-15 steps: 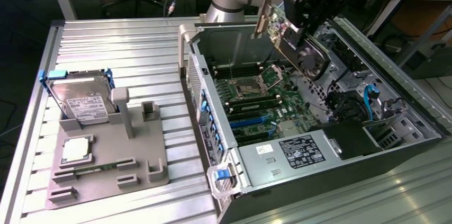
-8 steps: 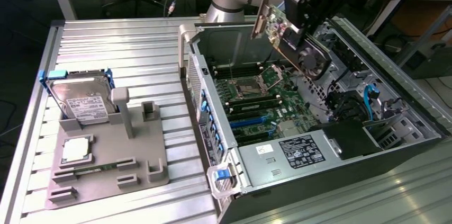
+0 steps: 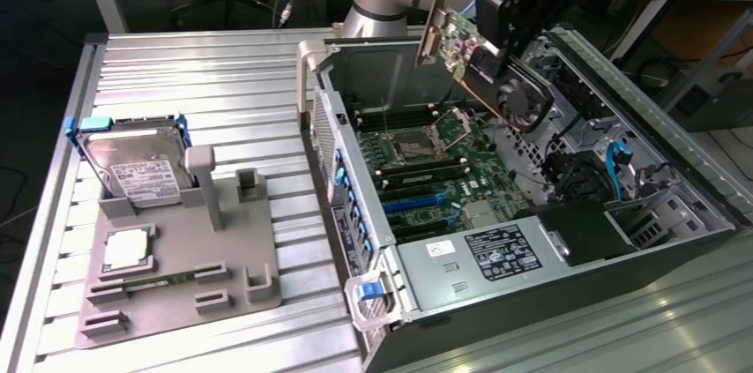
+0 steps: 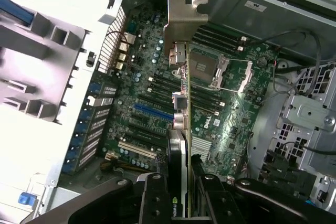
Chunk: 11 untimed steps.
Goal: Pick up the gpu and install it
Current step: 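Insert the gpu into the slot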
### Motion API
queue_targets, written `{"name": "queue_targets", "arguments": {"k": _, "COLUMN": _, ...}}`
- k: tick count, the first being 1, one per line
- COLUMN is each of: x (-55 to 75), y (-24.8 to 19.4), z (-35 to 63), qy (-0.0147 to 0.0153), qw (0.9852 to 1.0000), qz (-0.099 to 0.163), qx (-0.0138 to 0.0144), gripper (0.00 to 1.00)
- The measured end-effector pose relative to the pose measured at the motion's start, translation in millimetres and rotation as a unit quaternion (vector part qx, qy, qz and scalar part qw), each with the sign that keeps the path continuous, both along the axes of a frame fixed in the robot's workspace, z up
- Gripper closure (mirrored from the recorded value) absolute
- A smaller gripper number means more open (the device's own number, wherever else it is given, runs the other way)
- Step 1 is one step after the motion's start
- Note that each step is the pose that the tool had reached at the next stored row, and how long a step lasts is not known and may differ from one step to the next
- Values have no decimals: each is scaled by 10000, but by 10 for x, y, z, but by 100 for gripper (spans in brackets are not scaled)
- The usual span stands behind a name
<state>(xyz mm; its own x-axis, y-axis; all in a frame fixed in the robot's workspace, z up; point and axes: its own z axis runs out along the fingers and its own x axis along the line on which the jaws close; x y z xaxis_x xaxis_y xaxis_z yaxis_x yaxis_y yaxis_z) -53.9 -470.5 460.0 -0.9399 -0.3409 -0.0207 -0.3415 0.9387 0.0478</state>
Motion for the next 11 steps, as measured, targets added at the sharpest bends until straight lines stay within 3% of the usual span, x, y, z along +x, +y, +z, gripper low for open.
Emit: {"name": "queue_targets", "arguments": {"k": 11, "x": 0, "y": 0, "z": 0, "qy": 0, "qw": 9994, "qz": 354, "qx": 0, "gripper": 73}}
